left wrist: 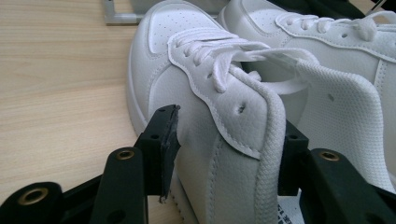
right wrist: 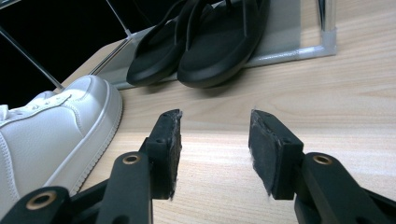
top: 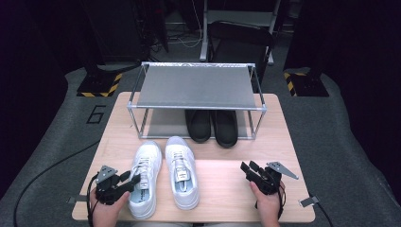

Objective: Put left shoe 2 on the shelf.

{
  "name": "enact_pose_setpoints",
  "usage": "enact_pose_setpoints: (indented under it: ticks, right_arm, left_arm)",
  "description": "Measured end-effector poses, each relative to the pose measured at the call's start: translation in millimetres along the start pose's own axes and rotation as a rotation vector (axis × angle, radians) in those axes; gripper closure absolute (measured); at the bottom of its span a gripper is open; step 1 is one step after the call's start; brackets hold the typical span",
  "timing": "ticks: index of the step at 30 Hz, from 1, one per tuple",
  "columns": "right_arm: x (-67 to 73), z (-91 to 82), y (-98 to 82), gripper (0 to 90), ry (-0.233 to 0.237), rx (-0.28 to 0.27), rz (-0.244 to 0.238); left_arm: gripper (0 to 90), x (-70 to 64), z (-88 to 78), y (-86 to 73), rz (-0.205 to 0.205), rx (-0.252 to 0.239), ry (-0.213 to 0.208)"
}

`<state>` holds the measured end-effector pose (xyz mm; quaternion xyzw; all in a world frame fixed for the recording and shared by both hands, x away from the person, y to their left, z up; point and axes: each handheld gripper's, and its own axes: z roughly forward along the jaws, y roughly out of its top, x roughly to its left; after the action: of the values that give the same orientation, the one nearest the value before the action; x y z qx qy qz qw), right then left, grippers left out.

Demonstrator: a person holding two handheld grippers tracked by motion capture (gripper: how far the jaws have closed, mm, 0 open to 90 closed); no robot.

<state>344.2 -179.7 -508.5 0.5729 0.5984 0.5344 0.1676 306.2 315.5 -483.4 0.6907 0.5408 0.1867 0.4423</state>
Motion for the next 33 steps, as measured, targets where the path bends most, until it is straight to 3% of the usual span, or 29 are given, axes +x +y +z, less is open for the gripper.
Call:
enact_pose_setpoints:
  ticks: [8, 10, 11, 18, 27, 33]
  right_arm:
    - [-3.4, 1.3, -3.4, 53.8, -0.004, 0.005, 0.020]
    - [-3.9, 1.5, -3.7, 53.7, -0.006, 0.006, 0.023]
    - [-4.6, 1.8, -4.1, 53.8, 0.002, 0.009, 0.036]
    - [-6.8, 1.1, -4.8, 53.7, -0.005, 0.010, 0.053]
    - [-7.4, 2.9, -6.7, 53.8, 0.003, 0.017, 0.059]
    - [-7.9, 3.3, -6.9, 53.8, -0.001, 0.017, 0.060]
  left_arm:
    - [61.9, -5.6, -1.6, 2.4, 0.056, 0.018, 0.034]
    - [62.6, -5.8, -1.1, 2.4, 0.057, 0.011, 0.039]
    - [62.8, -6.6, -3.3, 4.0, 0.059, 0.032, 0.036]
    - [62.9, -9.8, -8.0, 3.7, 0.056, 0.059, 0.049]
    - [61.5, -8.8, -2.3, 4.1, 0.039, 0.087, 0.060]
    - [71.0, -10.0, -2.6, 4.2, 0.068, 0.073, 0.083]
